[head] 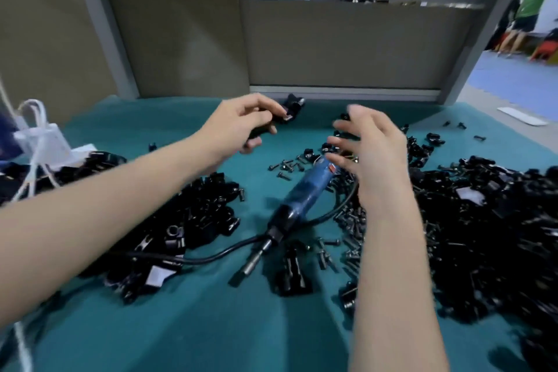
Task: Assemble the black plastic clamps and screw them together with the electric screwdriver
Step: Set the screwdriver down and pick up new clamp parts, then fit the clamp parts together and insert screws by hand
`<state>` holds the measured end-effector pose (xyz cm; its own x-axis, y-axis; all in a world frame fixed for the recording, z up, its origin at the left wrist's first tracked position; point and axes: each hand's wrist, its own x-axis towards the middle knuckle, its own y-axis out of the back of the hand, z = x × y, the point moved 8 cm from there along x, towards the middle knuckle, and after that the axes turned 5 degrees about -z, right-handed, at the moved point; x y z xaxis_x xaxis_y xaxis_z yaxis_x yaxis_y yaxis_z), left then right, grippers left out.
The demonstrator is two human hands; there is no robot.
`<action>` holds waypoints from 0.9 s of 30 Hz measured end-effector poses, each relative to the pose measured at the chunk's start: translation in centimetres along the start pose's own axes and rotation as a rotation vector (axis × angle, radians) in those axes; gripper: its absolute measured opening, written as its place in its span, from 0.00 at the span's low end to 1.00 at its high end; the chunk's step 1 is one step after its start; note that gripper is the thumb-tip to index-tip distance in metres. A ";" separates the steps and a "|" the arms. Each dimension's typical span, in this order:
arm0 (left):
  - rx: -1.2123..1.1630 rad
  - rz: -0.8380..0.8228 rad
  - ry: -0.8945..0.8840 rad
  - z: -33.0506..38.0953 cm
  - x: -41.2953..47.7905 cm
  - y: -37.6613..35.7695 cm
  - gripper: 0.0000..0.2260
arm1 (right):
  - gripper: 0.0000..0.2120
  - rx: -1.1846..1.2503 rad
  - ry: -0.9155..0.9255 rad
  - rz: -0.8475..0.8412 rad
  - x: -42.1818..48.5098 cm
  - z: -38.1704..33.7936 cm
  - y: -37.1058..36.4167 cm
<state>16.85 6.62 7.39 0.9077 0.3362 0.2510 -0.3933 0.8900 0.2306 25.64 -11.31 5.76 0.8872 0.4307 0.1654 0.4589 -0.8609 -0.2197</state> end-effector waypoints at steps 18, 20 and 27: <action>-0.164 0.131 -0.060 -3.8 -14.3 -5.3 0.15 | 0.18 -0.025 -0.029 -0.433 -9.1 4.5 -3.4; -0.045 0.200 -0.082 -3.9 -14.4 -4.6 0.15 | 0.20 -0.131 0.024 -0.402 -9.1 4.3 -2.9; 0.137 0.355 -0.134 -3.9 -14.6 -2.4 0.17 | 0.08 -0.225 0.069 -0.422 -10.4 4.1 -3.9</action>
<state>5.08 0.75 -0.46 0.6887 0.5636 0.4561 -0.7028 0.6737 0.2286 14.88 -11.31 0.92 0.6171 0.7426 0.2601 0.7497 -0.6553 0.0921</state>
